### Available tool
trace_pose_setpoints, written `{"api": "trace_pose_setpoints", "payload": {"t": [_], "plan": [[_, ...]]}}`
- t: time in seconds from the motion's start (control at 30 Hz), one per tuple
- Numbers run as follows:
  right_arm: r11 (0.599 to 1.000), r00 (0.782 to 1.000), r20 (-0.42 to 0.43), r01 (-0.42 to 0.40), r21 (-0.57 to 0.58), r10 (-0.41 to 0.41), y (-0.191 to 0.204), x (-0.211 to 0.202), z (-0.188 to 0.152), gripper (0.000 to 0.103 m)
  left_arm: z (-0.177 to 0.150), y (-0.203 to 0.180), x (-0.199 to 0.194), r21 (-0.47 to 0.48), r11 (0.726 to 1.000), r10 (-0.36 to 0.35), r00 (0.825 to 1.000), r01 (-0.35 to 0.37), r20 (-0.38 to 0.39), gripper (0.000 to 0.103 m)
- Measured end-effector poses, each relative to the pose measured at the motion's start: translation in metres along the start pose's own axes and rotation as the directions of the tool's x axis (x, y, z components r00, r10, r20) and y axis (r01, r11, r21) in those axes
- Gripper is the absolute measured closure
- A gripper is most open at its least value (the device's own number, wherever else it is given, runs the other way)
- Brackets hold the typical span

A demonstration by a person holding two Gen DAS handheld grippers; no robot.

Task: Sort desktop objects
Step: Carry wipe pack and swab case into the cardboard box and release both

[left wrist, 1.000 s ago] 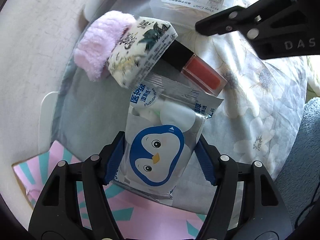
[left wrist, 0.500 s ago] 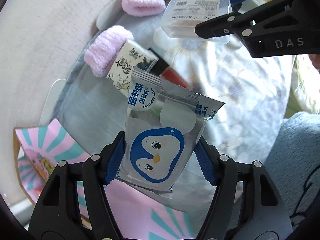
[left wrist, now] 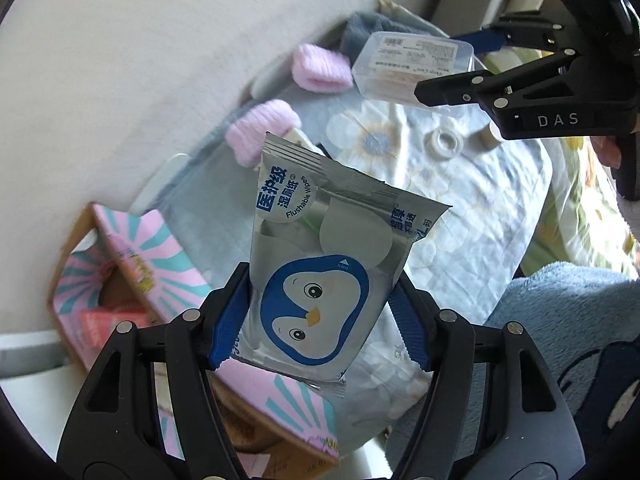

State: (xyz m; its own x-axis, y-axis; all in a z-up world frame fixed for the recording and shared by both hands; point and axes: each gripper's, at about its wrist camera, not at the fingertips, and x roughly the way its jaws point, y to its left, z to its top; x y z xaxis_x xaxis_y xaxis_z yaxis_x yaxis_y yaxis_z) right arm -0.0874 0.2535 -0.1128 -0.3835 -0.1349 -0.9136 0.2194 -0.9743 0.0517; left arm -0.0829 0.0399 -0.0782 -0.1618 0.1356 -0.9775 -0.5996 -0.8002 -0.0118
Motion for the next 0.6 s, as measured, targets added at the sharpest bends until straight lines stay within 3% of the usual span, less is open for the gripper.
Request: {"api": "trace_pose_setpoints", "payload": {"t": [0.33, 0.6], "plan": [[0.994, 0.998, 0.041, -0.041, -0.099, 0.045, 0.028, -0.016, 0.028, 0.048, -0.013, 0.014, -0.028, -0.109, 0.992, 0.075, 0.995, -0.068, 0.061, 0.039], [0.973, 0.994, 0.077, -0.063, -0.223, 0.082, 0.073, -0.025, 0.058, 0.048, -0.044, 0.041, -0.055, -0.249, 0.964, 0.118, 0.988, -0.091, 0.098, 0.039]]}}
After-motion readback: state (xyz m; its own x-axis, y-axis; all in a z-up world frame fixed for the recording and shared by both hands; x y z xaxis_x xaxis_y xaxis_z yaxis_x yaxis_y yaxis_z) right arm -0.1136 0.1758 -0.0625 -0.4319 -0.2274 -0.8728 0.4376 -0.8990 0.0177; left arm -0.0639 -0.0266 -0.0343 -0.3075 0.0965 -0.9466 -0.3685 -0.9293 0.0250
